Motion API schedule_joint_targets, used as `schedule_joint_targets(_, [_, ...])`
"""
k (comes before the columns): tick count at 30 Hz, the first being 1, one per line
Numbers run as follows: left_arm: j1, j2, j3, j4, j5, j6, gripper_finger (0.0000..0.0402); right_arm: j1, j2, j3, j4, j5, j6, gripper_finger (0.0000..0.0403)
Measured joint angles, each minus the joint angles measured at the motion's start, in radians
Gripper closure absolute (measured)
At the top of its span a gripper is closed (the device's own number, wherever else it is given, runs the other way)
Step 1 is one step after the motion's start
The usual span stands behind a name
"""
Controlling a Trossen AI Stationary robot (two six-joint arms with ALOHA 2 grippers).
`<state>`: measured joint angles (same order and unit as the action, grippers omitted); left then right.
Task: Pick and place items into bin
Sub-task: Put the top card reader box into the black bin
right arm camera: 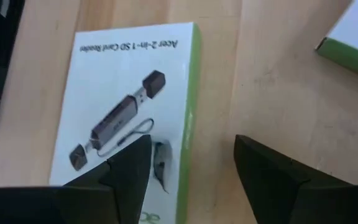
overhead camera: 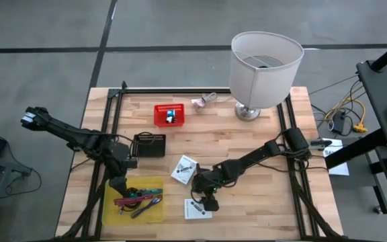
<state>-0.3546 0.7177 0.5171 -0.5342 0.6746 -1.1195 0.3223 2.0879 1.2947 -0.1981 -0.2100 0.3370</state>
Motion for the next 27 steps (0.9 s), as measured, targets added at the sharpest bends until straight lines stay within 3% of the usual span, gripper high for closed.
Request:
schedule_joint_targets(6, [0.000,-0.001,0.000,0.001,0.001,0.000,0.0130,0.010,0.015,0.002,0.004,0.034,-0.002,0.0224])
schedule_joint_targets(16, [0.000,-0.005,0.000,0.001,0.007,0.000,0.0130,0.014,0.012,-0.001,-0.041,0.033,-0.004,0.0379])
schedule_joint_targets(27, [0.001,-0.001,-0.001,0.068,-0.009,0.013,0.0130,0.010,-0.020,0.019,-0.101,0.037,-0.042,0.0391])
